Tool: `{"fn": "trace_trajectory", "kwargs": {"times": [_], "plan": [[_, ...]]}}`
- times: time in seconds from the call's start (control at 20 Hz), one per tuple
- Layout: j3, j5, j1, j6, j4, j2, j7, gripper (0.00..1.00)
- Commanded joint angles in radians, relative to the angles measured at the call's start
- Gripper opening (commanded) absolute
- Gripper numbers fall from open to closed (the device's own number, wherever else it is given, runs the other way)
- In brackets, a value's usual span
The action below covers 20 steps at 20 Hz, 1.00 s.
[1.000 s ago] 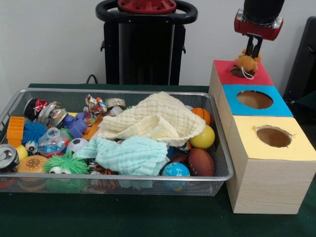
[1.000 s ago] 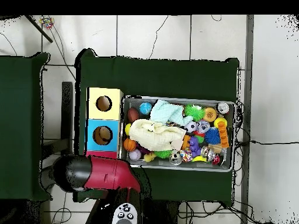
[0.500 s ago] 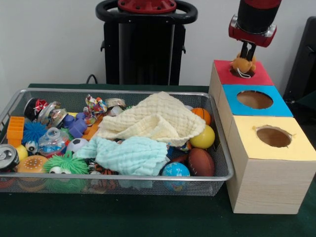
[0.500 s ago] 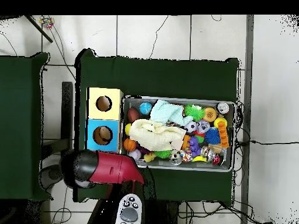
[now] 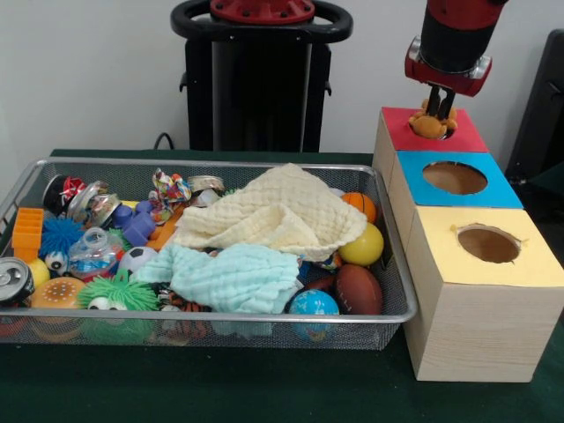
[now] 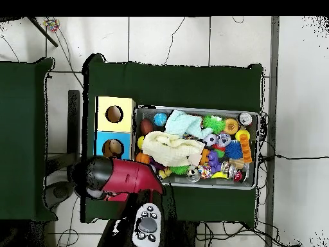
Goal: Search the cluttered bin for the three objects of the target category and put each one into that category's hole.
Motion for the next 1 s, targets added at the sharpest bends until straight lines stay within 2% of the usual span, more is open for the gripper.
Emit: {"fn": "trace_trajectory", "kwargs": {"times": [0.05, 0.65, 0.8, 1.0], "plan": [[0.087, -0.009, -0.046, 0.198, -0.183, 0.083, 0.137, 0.0], [0.108, 0.012, -0.085, 0.391, -0.309, 0.144, 0.151, 0.0], [0.103, -0.002, -0.089, 0.438, -0.339, 0.157, 0.151, 0.0], [0.098, -0.03, -0.105, 0.45, -0.363, 0.172, 0.105, 0.0]]}}
